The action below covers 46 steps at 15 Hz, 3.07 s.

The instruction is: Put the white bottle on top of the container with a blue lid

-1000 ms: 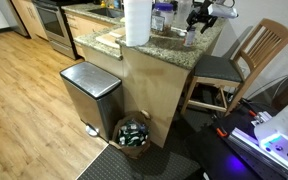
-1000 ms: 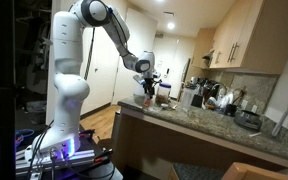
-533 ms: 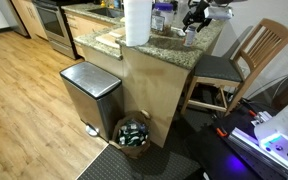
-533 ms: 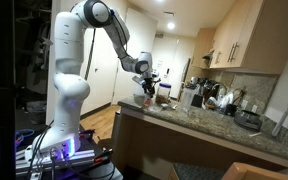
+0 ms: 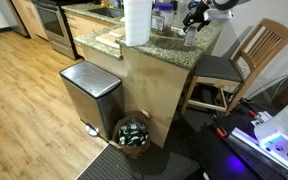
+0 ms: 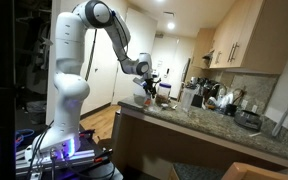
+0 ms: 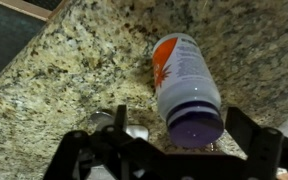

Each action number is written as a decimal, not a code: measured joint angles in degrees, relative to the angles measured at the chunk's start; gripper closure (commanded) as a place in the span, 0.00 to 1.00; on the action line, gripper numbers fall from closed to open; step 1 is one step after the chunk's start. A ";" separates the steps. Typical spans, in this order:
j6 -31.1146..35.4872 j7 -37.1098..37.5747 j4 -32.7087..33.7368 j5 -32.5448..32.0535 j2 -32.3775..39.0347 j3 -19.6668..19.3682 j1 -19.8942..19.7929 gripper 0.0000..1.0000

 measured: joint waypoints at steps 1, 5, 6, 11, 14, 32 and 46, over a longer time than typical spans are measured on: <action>-0.01 0.10 -0.06 0.00 0.00 0.03 0.04 0.26; -0.01 0.11 -0.25 -0.01 0.01 0.07 0.07 0.57; -0.01 0.11 -0.27 -0.01 0.01 0.07 0.07 0.65; -0.12 1.26 -0.26 0.17 -0.05 0.12 0.10 0.75; -1.78 2.78 0.60 0.10 -0.58 0.99 0.37 0.75; -12.44 10.33 22.33 -6.13 -6.70 9.44 4.14 0.75; -11.21 34.99 50.35 -23.77 9.58 8.72 3.08 0.75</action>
